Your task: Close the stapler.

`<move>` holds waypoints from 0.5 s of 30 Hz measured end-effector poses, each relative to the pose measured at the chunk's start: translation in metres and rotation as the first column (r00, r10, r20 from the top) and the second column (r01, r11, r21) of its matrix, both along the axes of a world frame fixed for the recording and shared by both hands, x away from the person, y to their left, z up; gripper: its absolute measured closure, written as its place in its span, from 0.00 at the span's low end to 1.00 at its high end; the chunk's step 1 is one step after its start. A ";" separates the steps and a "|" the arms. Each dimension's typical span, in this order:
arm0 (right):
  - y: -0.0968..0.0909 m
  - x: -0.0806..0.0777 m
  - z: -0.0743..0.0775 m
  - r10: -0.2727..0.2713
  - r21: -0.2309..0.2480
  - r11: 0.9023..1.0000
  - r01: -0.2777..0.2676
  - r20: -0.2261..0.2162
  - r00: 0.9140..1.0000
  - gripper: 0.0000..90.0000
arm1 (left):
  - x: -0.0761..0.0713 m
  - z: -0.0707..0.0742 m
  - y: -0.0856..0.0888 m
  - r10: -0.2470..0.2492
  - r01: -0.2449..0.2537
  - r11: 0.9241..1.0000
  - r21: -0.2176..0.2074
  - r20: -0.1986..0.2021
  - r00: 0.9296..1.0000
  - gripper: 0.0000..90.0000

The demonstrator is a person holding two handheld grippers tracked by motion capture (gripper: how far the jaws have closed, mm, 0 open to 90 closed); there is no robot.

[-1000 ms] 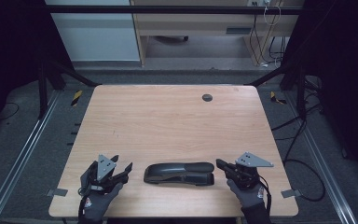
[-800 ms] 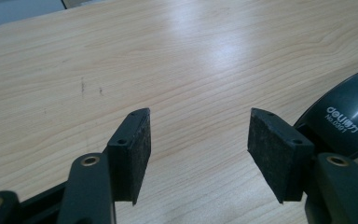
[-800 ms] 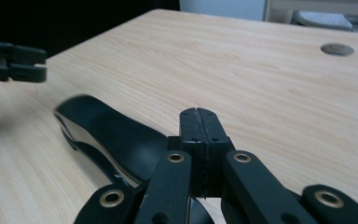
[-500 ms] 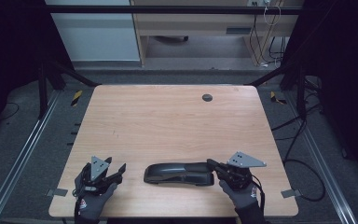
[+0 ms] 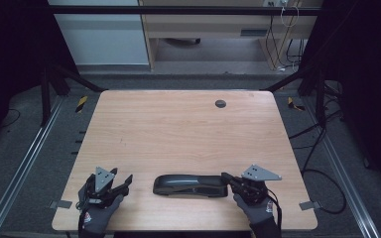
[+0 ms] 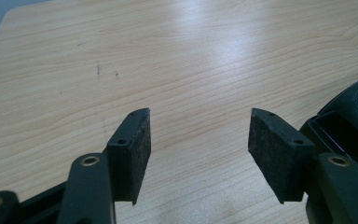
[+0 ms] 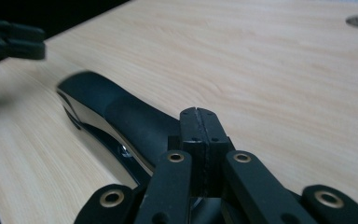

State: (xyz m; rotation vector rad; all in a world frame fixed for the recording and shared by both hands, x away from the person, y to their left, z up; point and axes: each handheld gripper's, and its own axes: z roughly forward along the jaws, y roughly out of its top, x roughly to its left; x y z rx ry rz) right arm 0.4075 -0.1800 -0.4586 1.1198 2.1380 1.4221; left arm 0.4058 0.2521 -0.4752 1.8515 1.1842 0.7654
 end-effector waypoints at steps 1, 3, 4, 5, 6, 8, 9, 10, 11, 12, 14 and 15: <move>0.000 0.000 -0.002 -0.003 0.005 1.000 0.003 -0.001 1.000 1.00 | 0.000 0.000 0.001 0.001 -0.001 1.000 0.001 0.001 1.000 0.43; -0.002 0.000 -0.004 -0.003 0.033 0.999 0.004 -0.008 1.000 1.00 | 0.000 0.000 0.001 0.003 -0.003 1.000 0.000 0.001 1.000 0.43; -0.002 0.000 -0.004 -0.003 0.033 0.999 0.004 -0.008 1.000 1.00 | 0.000 0.000 0.001 0.003 -0.003 1.000 0.000 0.001 1.000 0.43; -0.001 -0.001 -0.004 -0.011 0.023 1.000 0.011 0.001 1.000 1.00 | 0.000 0.000 0.001 0.005 -0.005 1.000 -0.002 0.001 1.000 0.43; -0.001 -0.002 -0.004 -0.016 0.027 1.000 0.016 0.003 1.000 1.00 | 0.000 0.000 0.001 0.005 -0.005 1.000 -0.002 0.001 1.000 0.43; -0.001 -0.003 -0.005 -0.021 0.023 1.000 0.021 0.012 1.000 1.00 | 0.000 0.000 0.002 0.005 -0.005 1.000 -0.001 0.002 1.000 0.43; 0.001 -0.002 -0.006 -0.023 0.004 1.000 0.023 0.002 1.000 1.00 | 0.000 0.000 0.002 0.005 -0.005 1.000 0.000 0.002 1.000 0.43; 0.001 -0.002 -0.006 -0.023 0.004 1.000 0.023 0.002 1.000 1.00 | 0.000 0.000 0.002 0.005 -0.005 1.000 0.000 0.002 1.000 0.43; 0.000 -0.003 -0.006 -0.020 0.007 1.000 0.020 0.013 1.000 1.00 | 0.000 0.000 0.002 0.005 -0.005 1.000 0.000 0.003 1.000 0.43; 0.001 -0.004 -0.006 -0.027 0.002 1.000 0.027 0.021 0.999 1.00 | 0.000 0.000 0.002 0.006 -0.006 1.000 -0.002 0.003 1.000 0.43; 0.001 -0.004 -0.006 -0.023 -0.004 1.000 0.024 0.019 1.000 1.00 | 0.000 0.000 0.002 0.006 -0.006 1.000 -0.004 0.002 1.000 0.43; 0.000 -0.003 -0.005 -0.016 0.005 1.000 0.016 0.021 1.000 1.00 | 0.000 0.000 0.003 0.007 -0.007 1.000 -0.005 0.001 1.000 0.43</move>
